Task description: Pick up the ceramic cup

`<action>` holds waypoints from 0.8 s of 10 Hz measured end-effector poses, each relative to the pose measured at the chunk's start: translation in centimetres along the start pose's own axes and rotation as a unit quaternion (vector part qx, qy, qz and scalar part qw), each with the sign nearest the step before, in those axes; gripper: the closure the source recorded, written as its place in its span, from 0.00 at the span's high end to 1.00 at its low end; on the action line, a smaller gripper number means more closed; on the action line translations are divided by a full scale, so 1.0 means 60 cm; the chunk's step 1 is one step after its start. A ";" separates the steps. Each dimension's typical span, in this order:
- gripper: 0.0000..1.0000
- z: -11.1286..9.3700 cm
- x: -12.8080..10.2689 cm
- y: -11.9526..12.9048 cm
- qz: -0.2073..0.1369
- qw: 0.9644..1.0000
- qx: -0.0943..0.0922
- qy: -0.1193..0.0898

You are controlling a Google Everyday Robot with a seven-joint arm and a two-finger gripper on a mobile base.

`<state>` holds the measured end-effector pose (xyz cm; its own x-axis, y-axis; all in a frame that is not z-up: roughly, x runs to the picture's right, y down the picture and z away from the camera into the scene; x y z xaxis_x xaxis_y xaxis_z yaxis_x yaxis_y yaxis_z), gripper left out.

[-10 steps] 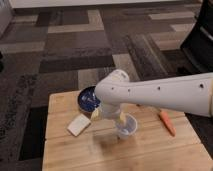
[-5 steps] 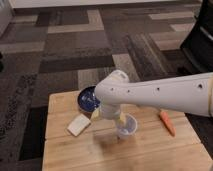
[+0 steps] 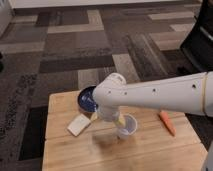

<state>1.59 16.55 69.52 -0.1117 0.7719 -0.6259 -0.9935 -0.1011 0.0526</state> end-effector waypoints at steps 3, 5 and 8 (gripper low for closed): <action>0.20 -0.007 -0.002 -0.012 -0.001 1.000 0.011 -0.008; 0.00 -0.011 0.001 -0.020 0.000 1.000 0.027 -0.004; 0.00 -0.033 -0.005 -0.027 0.007 0.999 0.044 0.001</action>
<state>3.26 15.22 68.05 -0.1262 0.7693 -0.6263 -0.9900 -0.0571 0.1293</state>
